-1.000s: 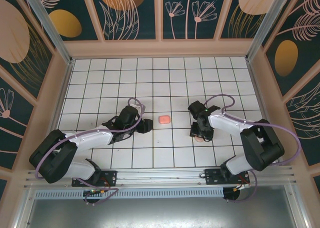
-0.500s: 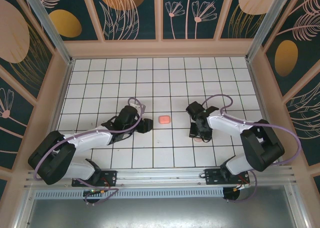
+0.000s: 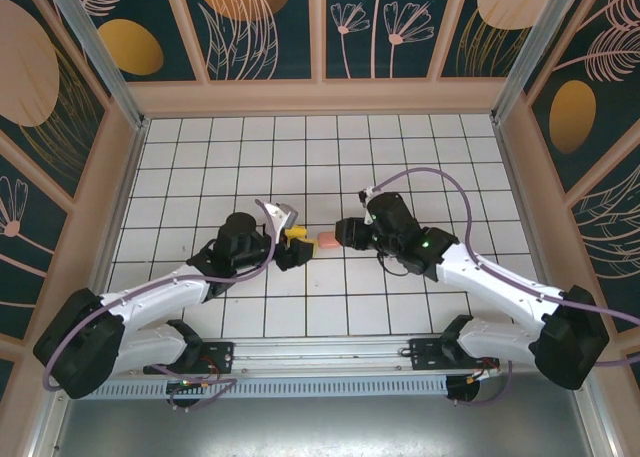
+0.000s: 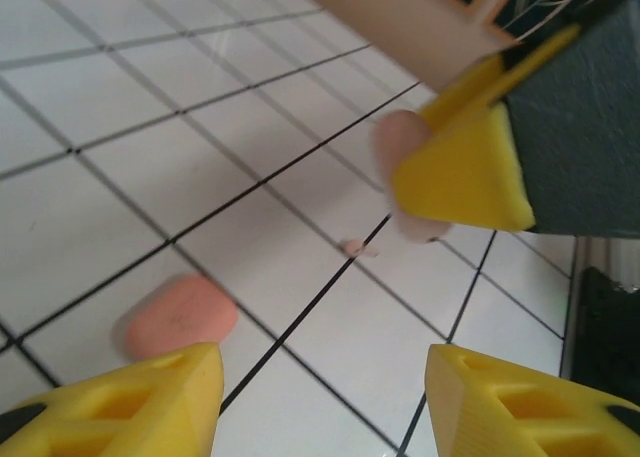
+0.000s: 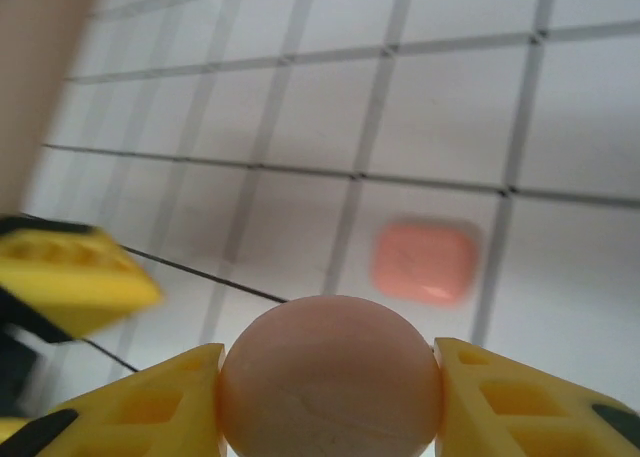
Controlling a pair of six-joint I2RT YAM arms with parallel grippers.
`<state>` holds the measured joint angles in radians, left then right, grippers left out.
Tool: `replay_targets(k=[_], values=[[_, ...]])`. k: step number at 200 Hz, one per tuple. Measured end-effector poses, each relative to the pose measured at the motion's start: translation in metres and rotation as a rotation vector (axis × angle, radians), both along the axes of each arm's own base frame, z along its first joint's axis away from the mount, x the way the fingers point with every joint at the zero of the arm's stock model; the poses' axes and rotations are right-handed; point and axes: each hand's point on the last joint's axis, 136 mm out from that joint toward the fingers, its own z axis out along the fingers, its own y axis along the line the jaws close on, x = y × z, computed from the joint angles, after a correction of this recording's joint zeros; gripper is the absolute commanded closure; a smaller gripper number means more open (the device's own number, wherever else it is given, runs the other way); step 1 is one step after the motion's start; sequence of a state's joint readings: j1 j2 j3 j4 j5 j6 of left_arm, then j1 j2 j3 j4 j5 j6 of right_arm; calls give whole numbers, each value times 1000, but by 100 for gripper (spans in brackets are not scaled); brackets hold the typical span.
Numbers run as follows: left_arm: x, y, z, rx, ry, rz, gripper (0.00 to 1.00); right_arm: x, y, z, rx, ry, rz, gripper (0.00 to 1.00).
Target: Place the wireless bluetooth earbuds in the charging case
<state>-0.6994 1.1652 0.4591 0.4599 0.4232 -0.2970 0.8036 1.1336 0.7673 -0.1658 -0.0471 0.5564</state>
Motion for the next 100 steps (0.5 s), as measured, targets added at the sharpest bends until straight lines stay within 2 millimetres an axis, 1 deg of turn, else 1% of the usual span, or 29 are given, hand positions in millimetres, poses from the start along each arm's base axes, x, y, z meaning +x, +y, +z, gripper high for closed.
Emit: replay_targets(k=[9,26,69,100], values=[[-3,-1,7,-19,-28,-17,44,2,8,11,54,-35,22,57],[-5,-1,16,-46,-67,-31,44,1,20,23,127,-72,64,57],[-8,-3,26,-94,-101,-48,45,-7,41,29,221,-93,153,57],[-5,-5,27,-111,-105,-41,47,-11,49,38,276,-96,183,57]])
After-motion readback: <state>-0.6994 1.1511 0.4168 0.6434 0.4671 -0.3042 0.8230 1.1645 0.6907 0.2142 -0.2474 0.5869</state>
